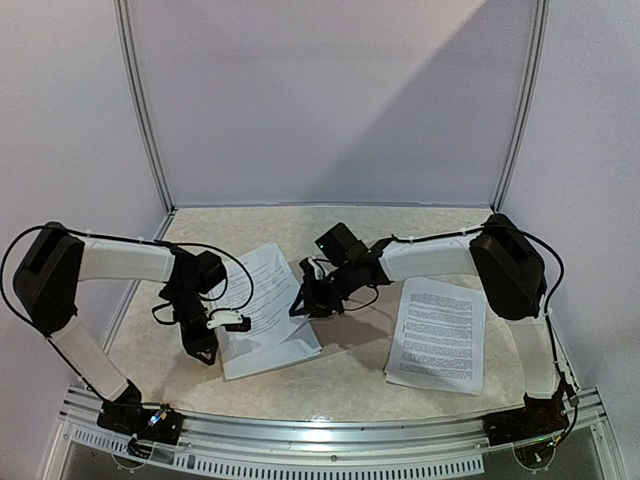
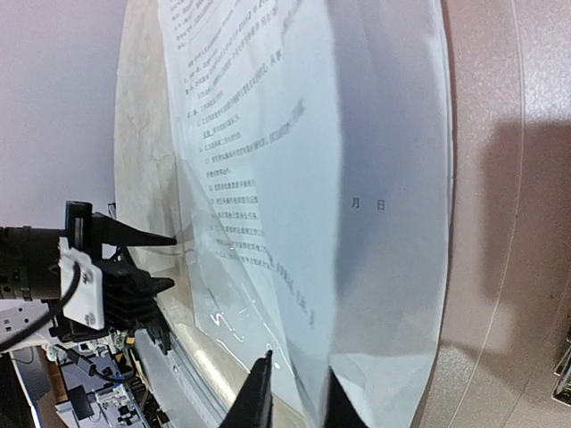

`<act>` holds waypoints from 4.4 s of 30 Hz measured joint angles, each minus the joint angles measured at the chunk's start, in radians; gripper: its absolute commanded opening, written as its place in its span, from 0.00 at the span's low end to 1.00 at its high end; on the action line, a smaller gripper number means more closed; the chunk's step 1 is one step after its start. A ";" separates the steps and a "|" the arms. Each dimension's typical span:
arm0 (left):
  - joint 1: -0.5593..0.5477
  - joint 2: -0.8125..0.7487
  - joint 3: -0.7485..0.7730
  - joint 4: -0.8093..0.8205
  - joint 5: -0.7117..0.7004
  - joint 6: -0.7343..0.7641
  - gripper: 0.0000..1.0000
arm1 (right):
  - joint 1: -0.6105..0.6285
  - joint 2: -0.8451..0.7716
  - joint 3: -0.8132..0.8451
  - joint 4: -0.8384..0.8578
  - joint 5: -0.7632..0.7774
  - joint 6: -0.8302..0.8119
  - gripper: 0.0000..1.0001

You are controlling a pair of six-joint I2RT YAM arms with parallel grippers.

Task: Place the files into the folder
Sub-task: Insert the folder to form pockets on the folder.

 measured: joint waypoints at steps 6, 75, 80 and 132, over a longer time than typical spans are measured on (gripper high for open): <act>-0.138 -0.084 -0.061 -0.020 0.016 0.028 0.71 | -0.009 -0.004 -0.036 0.017 0.000 -0.003 0.01; -0.488 -0.288 -0.248 0.312 -0.408 0.003 0.71 | -0.031 -0.072 -0.103 -0.090 0.075 -0.151 0.35; -0.405 -0.288 -0.183 0.145 -0.271 0.020 0.68 | -0.052 -0.016 -0.005 -0.097 0.088 -0.154 0.15; -0.195 0.024 0.026 0.166 -0.335 -0.040 0.45 | -0.034 0.051 -0.040 0.039 -0.029 -0.024 0.00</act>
